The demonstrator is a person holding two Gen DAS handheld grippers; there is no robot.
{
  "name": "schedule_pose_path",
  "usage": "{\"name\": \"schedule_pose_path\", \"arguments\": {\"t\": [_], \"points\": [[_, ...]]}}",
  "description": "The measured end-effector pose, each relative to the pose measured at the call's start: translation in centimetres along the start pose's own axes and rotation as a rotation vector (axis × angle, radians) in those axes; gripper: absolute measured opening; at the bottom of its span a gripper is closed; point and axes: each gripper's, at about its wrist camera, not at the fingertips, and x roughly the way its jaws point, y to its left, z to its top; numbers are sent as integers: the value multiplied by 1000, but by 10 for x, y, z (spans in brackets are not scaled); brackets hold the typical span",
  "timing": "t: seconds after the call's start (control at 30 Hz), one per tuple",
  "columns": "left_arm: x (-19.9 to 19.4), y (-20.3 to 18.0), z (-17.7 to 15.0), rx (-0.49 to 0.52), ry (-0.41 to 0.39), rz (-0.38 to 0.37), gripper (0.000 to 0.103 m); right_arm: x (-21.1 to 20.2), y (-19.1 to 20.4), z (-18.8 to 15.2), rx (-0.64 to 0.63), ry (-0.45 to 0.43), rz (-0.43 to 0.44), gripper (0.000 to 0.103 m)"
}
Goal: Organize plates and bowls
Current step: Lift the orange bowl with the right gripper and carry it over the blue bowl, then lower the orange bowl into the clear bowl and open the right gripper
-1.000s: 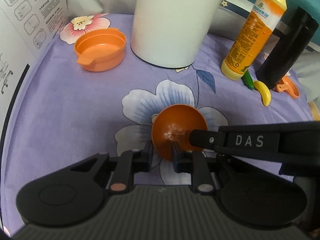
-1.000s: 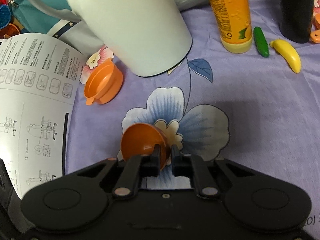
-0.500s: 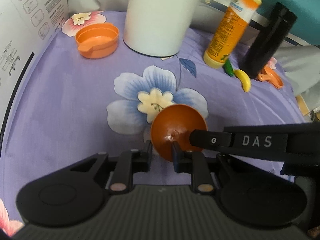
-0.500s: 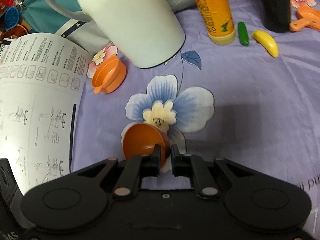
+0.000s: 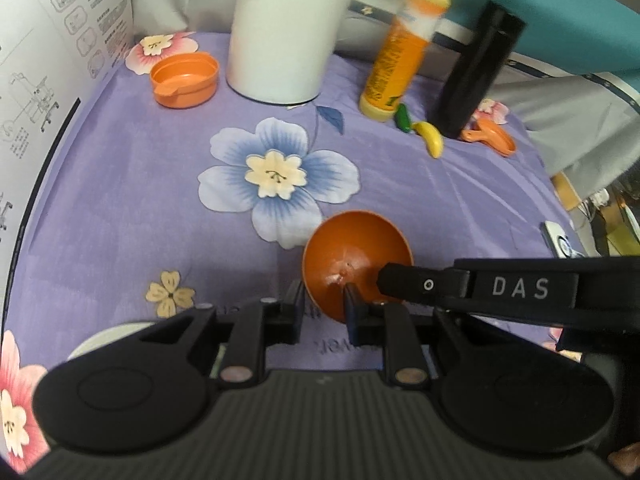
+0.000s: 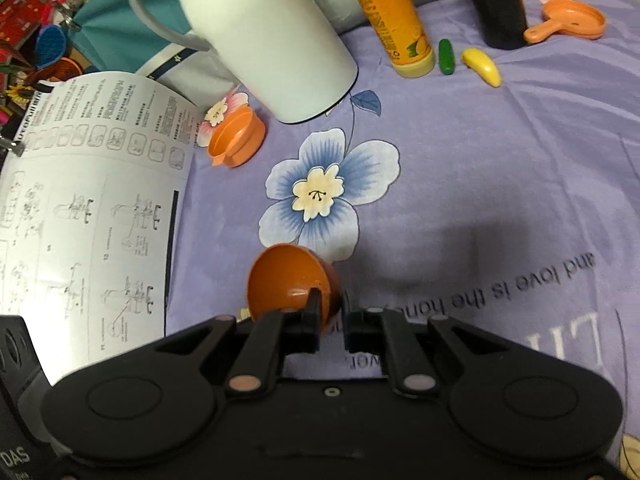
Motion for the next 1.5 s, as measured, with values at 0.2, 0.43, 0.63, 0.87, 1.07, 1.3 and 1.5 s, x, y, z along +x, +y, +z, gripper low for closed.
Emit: {"name": "schedule_pose_path", "arguments": {"t": [0.2, 0.43, 0.63, 0.87, 1.07, 1.3, 1.5], "points": [[-23, -16, -16, 18, -17, -13, 19, -33, -5, -15, -15, -39, 25, 11], [-42, -34, -33, 60, -20, 2, 19, -58, -15, -35, -3, -65, 48, 11], [-48, -48, -49, 84, -5, 5, 19, -75, -31, -54, 14, -63, 58, 11], [-43, -62, -64, 112, 29, 9, 19, -84, -49, -67, 33, -33, 34, 11], [-35, -74, -71, 146, 62, 15, 20, -83, -64, -75, 62, -20, 33, 11], [-24, -79, -73, 164, 94, 26, 22, -76, -76, -79, 92, 2, 29, 13], [-17, -80, -73, 165, 109, 39, 23, -70, -81, -79, 111, 15, 37, 13]]}}
